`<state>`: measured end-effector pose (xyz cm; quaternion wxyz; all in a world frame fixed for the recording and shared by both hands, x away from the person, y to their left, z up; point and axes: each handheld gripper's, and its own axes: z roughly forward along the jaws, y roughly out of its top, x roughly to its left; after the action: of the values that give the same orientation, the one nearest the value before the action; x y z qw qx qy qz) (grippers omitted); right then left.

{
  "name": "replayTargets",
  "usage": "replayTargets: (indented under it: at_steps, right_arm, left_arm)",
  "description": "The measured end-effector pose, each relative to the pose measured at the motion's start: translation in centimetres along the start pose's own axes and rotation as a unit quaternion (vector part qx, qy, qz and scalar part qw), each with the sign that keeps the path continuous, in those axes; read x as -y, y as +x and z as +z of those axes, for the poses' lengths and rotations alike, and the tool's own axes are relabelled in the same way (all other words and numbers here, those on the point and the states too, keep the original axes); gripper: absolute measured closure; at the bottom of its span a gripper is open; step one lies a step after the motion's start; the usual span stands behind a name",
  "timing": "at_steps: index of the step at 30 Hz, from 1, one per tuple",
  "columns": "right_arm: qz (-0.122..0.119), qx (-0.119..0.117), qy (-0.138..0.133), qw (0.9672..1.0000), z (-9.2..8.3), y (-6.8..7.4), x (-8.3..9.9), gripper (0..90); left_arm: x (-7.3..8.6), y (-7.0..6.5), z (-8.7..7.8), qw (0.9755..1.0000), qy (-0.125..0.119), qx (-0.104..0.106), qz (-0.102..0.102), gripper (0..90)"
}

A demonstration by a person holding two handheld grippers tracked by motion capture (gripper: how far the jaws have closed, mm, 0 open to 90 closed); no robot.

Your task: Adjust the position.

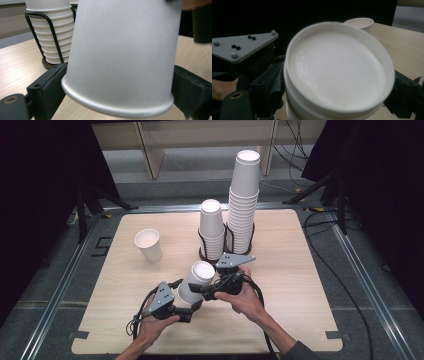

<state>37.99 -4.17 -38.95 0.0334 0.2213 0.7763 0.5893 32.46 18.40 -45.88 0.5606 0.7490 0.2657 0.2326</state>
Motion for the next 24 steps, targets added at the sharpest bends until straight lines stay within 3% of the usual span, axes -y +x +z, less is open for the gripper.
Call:
replayTargets:
  at_steps: [4,6,11,14,17,18,20,21,24]
  right_arm:
    - [0.0,0.002,0.009,1.0,-0.75,-0.16,-0.61,18.1]
    - [0.001,-0.001,0.03,0.9996,-1.0,-0.2,-0.76,18.2]
    - [0.006,-0.011,0.052,0.9986,-0.99,-0.26,-0.49,19.5]
    - [0.019,-0.022,0.067,0.9973,-0.8,-0.35,-0.23,19.8]
    - [0.027,-0.028,0.066,0.9971,-0.81,-0.54,-0.14,21.3]
    - [0.047,-0.036,0.072,0.9957,-0.95,-0.52,-0.14,21.8]
    - [0.044,-0.037,0.065,0.9962,-1.03,-0.84,-0.12,22.5]
    - [0.056,-0.051,0.062,0.9952,-0.96,-0.88,-0.08,22.7]
    - [0.06,-0.046,0.06,0.9953,-1.13,-0.96,-0.13,23.3]
  left_arm:
    - [0.01,0.08,-0.08,0.9998,0.009,0.0,0.016,7.9]
    - [0.0,-0.02,-0.14,0.9996,0.015,0.003,0.024,8.0]
    - [-0.01,-0.23,-0.3,0.9984,0.026,0.006,0.05,8.1]
    - [0.03,-0.29,-0.14,0.9984,0.027,0.013,0.047,8.1]
    - [-0.04,-0.09,-0.27,0.9975,0.042,0.018,0.054,8.1]
    - [-0.01,-0.09,-0.27,0.9977,0.04,0.019,0.052,8.0]
    - [0.02,-0.08,-0.22,0.998,0.031,0.019,0.052,7.5]
    - [0.05,-0.08,-0.18,0.9982,0.028,0.022,0.049,6.8]
    - [0.15,-0.02,-0.1,0.9983,0.02,0.024,0.049,4.4]
